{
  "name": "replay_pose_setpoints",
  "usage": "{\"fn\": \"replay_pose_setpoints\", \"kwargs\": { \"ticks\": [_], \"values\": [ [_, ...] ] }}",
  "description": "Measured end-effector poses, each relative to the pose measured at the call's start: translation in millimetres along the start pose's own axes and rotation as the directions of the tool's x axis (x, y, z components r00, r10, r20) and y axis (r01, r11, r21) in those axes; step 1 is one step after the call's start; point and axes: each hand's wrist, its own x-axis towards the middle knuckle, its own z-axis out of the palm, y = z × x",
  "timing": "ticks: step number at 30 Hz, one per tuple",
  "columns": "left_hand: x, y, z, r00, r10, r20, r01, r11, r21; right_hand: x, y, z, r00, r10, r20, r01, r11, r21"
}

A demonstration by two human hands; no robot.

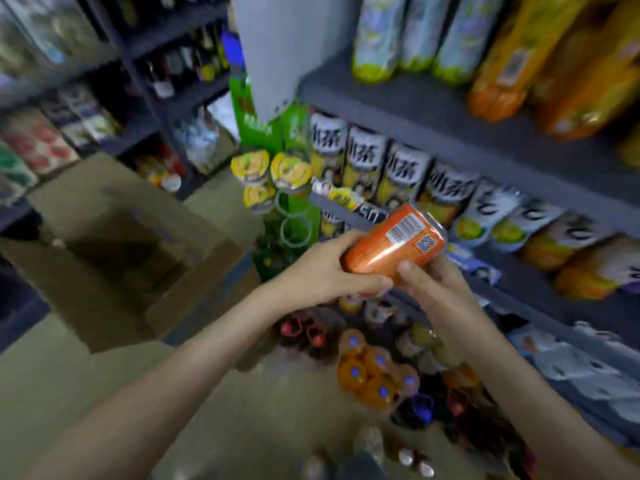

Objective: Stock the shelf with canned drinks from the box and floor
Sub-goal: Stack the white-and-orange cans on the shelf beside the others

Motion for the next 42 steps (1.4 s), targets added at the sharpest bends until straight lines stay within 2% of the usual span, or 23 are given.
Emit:
{"fn": "replay_pose_setpoints", "kwargs": {
  "ticks": [3, 7, 13, 16, 20, 23, 27, 32, 34, 38, 40, 42],
  "values": [
    [21, 68, 3, 0.993, 0.121, -0.005, -0.121, 0.991, -0.049, -11, -62, -36, 0.988, -0.149, -0.045, 0.147, 0.988, -0.041],
    [49, 141, 7, 0.961, 0.276, -0.009, -0.275, 0.950, -0.147, -22, -128, -83, 0.928, -0.352, -0.125, 0.345, 0.936, -0.077],
    [85, 226, 20, 0.901, 0.365, -0.233, -0.432, 0.791, -0.434, -28, -188, -102, 0.847, -0.487, -0.212, 0.444, 0.868, -0.221],
    [97, 257, 24, 0.902, 0.354, -0.247, -0.430, 0.689, -0.584, -21, -206, -100, 0.761, -0.585, -0.281, 0.528, 0.810, -0.256],
    [101, 283, 26, 0.933, 0.313, -0.180, -0.323, 0.500, -0.804, -12, -228, -89, 0.563, -0.750, -0.347, 0.679, 0.659, -0.325],
    [97, 283, 21, 0.945, 0.311, -0.100, -0.263, 0.542, -0.798, -9, -230, -78, 0.477, -0.797, -0.370, 0.705, 0.599, -0.380],
    [91, 289, 1, 0.919, 0.391, -0.057, -0.331, 0.682, -0.653, -8, -228, -67, 0.358, -0.838, -0.411, 0.709, 0.531, -0.465],
    [81, 307, -15, 0.870, 0.492, -0.018, -0.398, 0.681, -0.614, -6, -238, -53, 0.184, -0.909, -0.373, 0.707, 0.386, -0.592],
    [83, 313, -18, 0.872, 0.489, -0.003, -0.387, 0.686, -0.616, -7, -243, -51, 0.196, -0.932, -0.304, 0.713, 0.348, -0.609],
    [92, 324, -21, 0.860, 0.510, -0.003, -0.410, 0.689, -0.597, -18, -254, -56, 0.415, -0.885, -0.213, 0.733, 0.464, -0.498],
    [95, 327, -25, 0.809, 0.585, -0.052, -0.524, 0.679, -0.515, -23, -260, -65, 0.491, -0.849, -0.194, 0.680, 0.513, -0.525],
    [96, 330, -29, 0.700, 0.711, -0.068, -0.691, 0.650, -0.315, -27, -270, -73, 0.535, -0.825, -0.179, 0.606, 0.523, -0.599]
  ]
}}
